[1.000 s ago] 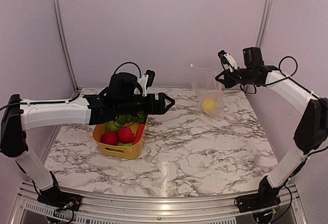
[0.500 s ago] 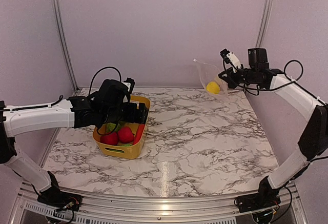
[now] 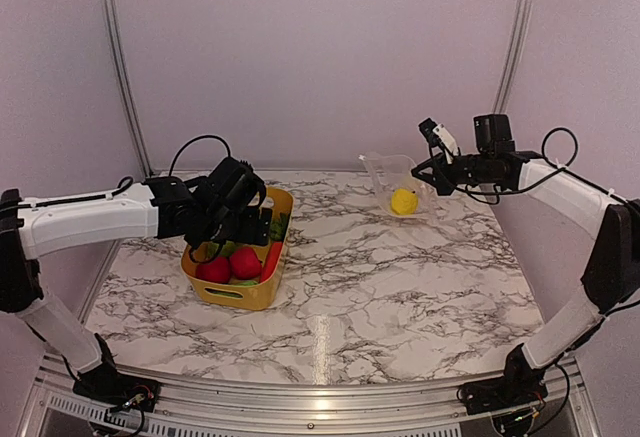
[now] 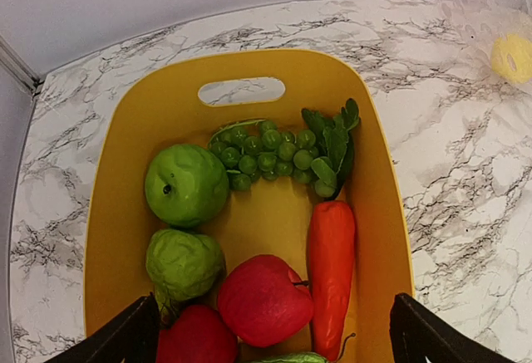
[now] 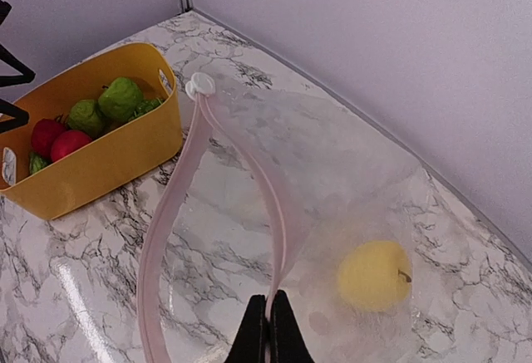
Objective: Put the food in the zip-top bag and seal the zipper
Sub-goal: Pick up the fake fruit from the bin.
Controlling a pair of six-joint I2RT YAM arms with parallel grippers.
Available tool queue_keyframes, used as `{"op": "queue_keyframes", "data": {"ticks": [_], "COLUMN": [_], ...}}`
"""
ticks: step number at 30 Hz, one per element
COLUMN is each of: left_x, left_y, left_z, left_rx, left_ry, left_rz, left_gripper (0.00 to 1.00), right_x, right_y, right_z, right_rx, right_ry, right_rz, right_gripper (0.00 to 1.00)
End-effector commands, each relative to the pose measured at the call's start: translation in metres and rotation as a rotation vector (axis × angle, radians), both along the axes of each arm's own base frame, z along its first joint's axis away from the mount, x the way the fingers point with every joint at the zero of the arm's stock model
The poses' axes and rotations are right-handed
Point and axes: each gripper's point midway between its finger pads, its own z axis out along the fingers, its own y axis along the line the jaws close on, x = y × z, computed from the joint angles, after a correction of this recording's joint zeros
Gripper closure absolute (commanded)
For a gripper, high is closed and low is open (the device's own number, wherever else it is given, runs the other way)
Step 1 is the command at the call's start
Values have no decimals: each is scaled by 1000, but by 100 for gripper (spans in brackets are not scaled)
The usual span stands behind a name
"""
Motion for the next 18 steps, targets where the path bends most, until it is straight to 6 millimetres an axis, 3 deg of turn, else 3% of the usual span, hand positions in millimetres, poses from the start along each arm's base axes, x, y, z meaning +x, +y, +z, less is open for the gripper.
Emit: {"op": "queue_keyframes", "data": {"ticks": [1,12,15,18], "left_x": [2,-2,1,9], "left_y": [18,-13,-13,2], "left_z": [-21,-67,-73,-77], "left_rx": [205,198,175,136], "left_ry": [42,249,278,299], "left_rz": [-14,-203,-195,-118], "left_gripper": [1,1,4,11], "right_x": [-6,-11,-13,-12], "right_y": [9,10,11,11], "right_z": [4,-1,-2,-5], "right_rx": [32,35,38,38], "right_ry": [-17,-12,-6,0], "right_rz": [51,61,68,70], "right_gripper": [100,100,100,100]}}
